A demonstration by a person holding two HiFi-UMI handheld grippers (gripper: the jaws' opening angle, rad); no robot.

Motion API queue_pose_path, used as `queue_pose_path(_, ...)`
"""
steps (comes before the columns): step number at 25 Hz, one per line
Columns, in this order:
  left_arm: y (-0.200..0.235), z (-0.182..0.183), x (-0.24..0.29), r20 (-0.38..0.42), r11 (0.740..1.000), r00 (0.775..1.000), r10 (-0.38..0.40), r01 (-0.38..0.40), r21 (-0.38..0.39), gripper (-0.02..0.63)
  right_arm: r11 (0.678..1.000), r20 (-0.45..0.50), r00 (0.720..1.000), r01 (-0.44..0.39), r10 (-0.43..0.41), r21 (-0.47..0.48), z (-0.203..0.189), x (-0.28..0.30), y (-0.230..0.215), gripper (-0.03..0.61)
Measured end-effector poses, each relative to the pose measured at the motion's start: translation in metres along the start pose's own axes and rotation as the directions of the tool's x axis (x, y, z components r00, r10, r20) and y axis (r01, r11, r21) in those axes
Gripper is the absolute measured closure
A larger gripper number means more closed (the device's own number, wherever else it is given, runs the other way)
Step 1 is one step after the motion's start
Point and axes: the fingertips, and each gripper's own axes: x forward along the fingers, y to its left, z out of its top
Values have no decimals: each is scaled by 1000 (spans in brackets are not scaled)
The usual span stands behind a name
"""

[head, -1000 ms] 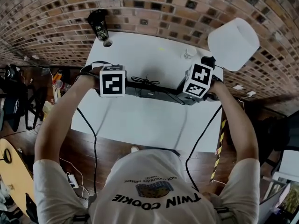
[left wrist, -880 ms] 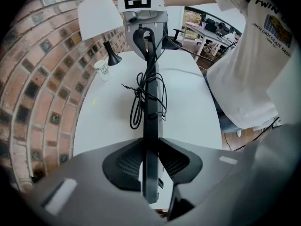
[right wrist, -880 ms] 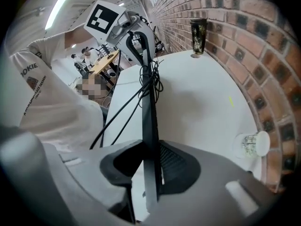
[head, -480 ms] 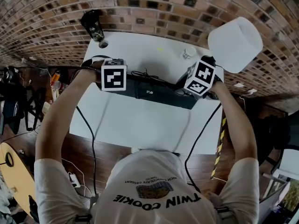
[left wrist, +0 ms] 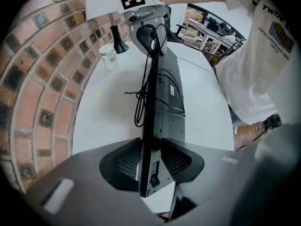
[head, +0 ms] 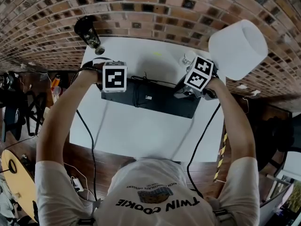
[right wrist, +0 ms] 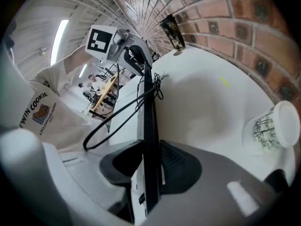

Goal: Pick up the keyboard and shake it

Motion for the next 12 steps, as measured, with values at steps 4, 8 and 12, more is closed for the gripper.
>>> queue_pose_path(4, 13, 1, 12, -7, 1000, 1000, -8, 9, 6, 479, 997, 10, 998, -58, 57, 52, 0, 3, -14, 465)
queue_pose_path(8, 19, 0, 34, -29, 1000, 999, -13, 13, 12, 609, 996, -22, 999, -36, 38, 81, -9, 17, -34, 460)
queue_pose_path(12, 19, -2, 48, -55, 999, 998, -11, 13, 32, 607, 991, -11, 997, -68, 70, 114, -17, 25, -38, 460)
